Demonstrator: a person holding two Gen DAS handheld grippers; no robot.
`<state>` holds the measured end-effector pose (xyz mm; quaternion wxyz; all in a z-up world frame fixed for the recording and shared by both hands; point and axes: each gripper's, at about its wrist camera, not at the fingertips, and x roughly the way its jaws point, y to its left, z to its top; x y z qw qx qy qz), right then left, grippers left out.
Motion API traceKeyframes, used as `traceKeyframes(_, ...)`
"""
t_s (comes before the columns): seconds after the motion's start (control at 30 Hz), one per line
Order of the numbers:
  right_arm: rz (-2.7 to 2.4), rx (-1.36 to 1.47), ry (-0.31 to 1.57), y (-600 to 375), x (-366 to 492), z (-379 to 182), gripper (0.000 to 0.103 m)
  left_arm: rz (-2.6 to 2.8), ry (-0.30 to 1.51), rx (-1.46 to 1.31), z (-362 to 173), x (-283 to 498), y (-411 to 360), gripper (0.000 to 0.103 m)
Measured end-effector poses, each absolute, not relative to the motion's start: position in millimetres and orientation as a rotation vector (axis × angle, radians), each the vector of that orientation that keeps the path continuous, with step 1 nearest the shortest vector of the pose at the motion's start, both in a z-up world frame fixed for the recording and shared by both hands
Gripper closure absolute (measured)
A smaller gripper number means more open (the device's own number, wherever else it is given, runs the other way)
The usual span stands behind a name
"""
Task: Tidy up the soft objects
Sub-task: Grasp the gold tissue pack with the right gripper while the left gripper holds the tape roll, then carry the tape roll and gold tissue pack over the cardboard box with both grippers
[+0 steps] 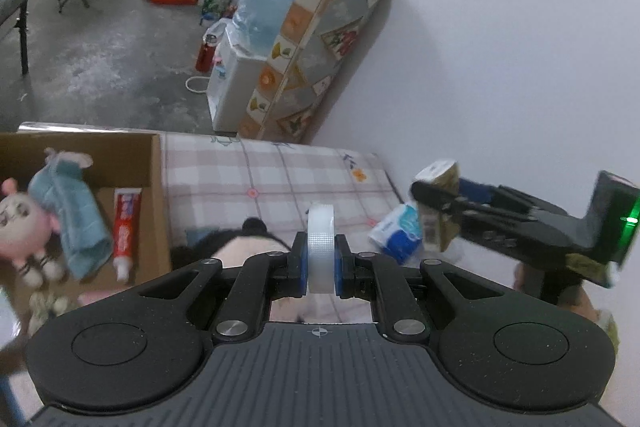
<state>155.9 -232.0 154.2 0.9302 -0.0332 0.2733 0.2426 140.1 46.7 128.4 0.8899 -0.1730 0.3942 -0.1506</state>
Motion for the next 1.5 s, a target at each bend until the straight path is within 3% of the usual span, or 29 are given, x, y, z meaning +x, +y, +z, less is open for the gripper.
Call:
traceKeyframes(0.33,0.731,0.069,0.376,-221.4,29.5,209.0,0.067,-0.29,0.673,-0.37,166.6,15.9,78.3,0.092)
traceKeyframes(0.57,0.851,0.146,0.395,-202.8,-0.6,190.1,0.067,-0.202,0.662,-0.396,151.5,-27.9,110.3,0.092)
traceKeyframes(0.9,0.975,0.2,0.594,-143.6,31.3,139.8,0.067,-0.126,0.755,-0.464,97.9,-21.2,156.2,0.092)
traceKeyframes(1.3,0.993,0.166,0.752,-92.5,63.9,84.9,0.067,-0.088,1.077,-0.554,-15.0,44.3,189.4,0.092)
traceKeyframes(1.5,0.997,0.182,0.784,-87.1,81.7,73.3,0.067,-0.142,1.208,-0.555,-43.8,66.8,182.8,0.092)
